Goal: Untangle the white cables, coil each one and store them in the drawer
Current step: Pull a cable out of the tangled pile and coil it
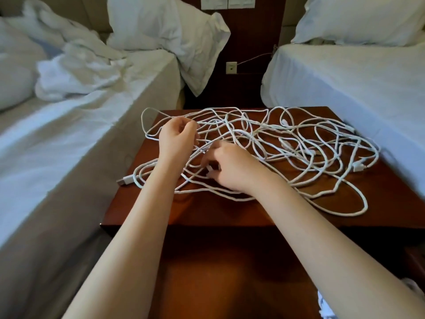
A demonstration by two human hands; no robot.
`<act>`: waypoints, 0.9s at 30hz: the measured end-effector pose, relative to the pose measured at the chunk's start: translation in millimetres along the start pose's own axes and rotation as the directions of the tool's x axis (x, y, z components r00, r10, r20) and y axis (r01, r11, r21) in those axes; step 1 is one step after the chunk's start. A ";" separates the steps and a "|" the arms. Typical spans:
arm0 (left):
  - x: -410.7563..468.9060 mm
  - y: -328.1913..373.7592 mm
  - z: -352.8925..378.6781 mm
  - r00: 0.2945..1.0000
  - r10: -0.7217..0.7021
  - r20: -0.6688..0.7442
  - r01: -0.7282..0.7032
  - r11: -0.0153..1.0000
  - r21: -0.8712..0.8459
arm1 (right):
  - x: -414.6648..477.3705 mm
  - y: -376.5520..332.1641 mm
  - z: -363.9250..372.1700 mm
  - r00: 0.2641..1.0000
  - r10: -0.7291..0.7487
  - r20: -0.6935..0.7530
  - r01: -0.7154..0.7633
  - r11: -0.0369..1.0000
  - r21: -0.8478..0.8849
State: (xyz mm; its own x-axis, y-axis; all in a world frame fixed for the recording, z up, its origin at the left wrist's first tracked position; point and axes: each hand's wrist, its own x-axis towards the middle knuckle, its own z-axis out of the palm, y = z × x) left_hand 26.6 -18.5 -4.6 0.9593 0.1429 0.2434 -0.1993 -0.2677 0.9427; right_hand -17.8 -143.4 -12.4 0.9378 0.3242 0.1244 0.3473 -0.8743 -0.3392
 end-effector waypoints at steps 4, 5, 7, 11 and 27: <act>4.0 -1.4 -8.1 0.990 0.010 0.140 -0.009 1.000 -0.007 | -2.3 -0.1 2.4 0.996 -0.074 -0.040 0.070 0.994 -0.080; 5.1 -0.9 -9.5 0.987 0.009 0.162 -0.007 1.000 -0.013 | -2.7 -0.4 5.3 0.994 -0.095 -0.054 0.089 0.992 -0.089; 7.4 1.7 -11.5 0.984 0.013 0.180 -0.007 0.999 -0.033 | -1.4 0.7 12.1 0.988 -0.134 -0.073 0.124 0.984 -0.128; 11.0 7.9 -15.3 0.987 0.038 0.154 -0.031 0.998 -0.052 | -1.4 1.5 8.1 0.988 -0.076 -0.134 0.073 0.997 -0.025; -8.4 41.6 -8.9 0.979 0.081 0.185 -0.057 0.990 -0.130 | -18.3 2.3 -44.0 0.914 0.093 -0.396 0.148 0.831 0.536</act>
State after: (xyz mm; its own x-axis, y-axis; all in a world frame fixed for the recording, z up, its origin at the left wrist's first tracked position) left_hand 8.5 -22.3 34.6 0.9604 -0.0576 0.2726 -0.2783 -0.1496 0.9488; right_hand -34.1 -167.3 25.6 0.8895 0.0721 0.4512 0.4266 -0.4847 -0.7636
